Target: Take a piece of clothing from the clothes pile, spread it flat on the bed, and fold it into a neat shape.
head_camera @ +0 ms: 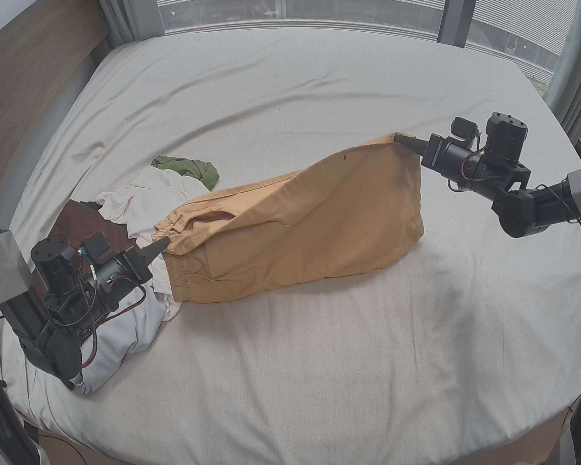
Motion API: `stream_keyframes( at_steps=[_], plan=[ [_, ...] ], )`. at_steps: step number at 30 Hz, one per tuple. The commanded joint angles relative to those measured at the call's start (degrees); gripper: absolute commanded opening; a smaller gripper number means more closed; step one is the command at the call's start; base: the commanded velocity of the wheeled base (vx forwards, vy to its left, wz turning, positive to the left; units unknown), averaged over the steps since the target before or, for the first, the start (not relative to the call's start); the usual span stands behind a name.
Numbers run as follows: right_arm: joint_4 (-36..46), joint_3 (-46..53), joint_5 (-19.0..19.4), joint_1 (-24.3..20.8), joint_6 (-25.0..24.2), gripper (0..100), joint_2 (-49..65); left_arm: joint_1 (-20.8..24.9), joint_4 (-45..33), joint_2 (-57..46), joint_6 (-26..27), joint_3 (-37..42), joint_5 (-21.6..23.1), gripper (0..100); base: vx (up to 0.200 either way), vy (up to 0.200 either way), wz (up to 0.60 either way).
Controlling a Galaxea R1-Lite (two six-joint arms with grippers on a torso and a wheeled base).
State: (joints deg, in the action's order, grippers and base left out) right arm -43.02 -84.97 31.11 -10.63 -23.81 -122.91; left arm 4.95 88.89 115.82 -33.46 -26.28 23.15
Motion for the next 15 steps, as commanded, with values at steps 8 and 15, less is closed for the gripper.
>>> stream_keyframes(
  at_steps=[8, 15],
  plan=[
    [5.75, -10.04, -0.17, -0.62, 0.25, 0, -5.41, -1.08, -0.04, 0.63, -0.20, -1.31, -0.12, 0, 0.000, 0.000, 0.00],
    [8.13, -12.94, -0.26, -0.53, 0.43, 0, -6.82, -1.08, -0.04, 2.30, -0.20, -3.42, -1.27, 0, 0.000, 0.000, 0.00]
  ],
)
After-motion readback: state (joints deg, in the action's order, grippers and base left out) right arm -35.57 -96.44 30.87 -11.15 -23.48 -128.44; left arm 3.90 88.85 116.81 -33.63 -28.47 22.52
